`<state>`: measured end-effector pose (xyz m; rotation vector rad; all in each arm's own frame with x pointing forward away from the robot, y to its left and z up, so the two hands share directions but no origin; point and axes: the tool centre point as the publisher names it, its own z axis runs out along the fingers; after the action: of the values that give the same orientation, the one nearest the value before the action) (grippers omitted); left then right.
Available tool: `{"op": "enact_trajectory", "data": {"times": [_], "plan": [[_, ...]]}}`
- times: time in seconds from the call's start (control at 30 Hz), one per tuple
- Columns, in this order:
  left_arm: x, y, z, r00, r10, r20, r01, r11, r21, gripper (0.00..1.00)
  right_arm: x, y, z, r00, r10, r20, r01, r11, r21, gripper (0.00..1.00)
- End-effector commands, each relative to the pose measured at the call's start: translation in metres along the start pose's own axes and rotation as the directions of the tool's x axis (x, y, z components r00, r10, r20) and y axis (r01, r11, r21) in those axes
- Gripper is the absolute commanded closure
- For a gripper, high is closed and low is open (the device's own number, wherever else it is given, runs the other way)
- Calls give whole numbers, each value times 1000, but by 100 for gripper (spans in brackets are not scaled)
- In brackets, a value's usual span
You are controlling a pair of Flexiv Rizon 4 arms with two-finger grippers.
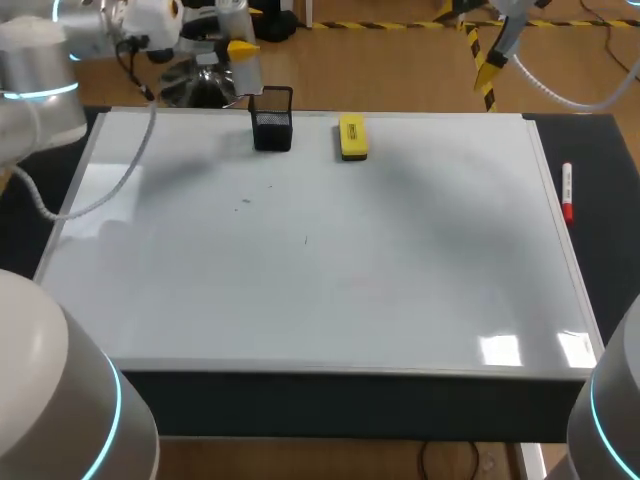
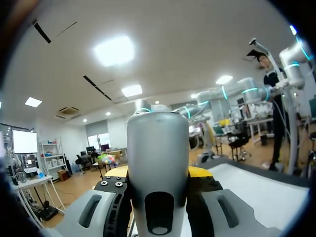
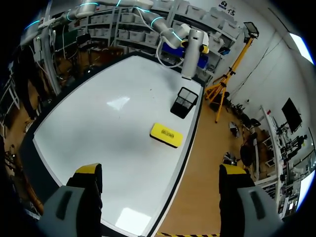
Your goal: Pick up the inspection probe, press it on each red-marked spot on the whiteboard one by one, put down the probe, pick up the eraser, and wipe off all the red marks.
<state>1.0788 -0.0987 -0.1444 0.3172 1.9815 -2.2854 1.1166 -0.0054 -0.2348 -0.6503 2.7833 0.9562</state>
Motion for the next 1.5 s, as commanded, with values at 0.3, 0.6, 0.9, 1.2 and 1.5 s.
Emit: {"op": "enact_trajectory", "data": {"times": [0.3, 0.6, 0.9, 1.2, 1.5], "plan": [[-19, 27, 22, 986, -46, -161, 47, 999, 0, 100, 0, 0, -1, 1000, -1, -4, 1, 1000, 4, 0], [-22, 39, 29, 983, -76, -170, 74, 997, -19, 100, 0, 0, -1, 1000, -1, -4, 1, 1000, 4, 0], [-22, 56, 27, 982, -110, -156, 106, 994, -30, 100, 0, 0, -1, 1000, -1, -4, 1, 1000, 4, 0], [-23, 77, 23, 981, -142, -131, 138, 990, -36, 100, 0, 0, -1, 1000, -1, -4, 1, 1000, 4, 0], [-24, 91, 21, 981, -155, -121, 152, 988, -34, 100, 0, 0, -1, 1000, -1, -4, 1, 1000, 4, 0]]}}
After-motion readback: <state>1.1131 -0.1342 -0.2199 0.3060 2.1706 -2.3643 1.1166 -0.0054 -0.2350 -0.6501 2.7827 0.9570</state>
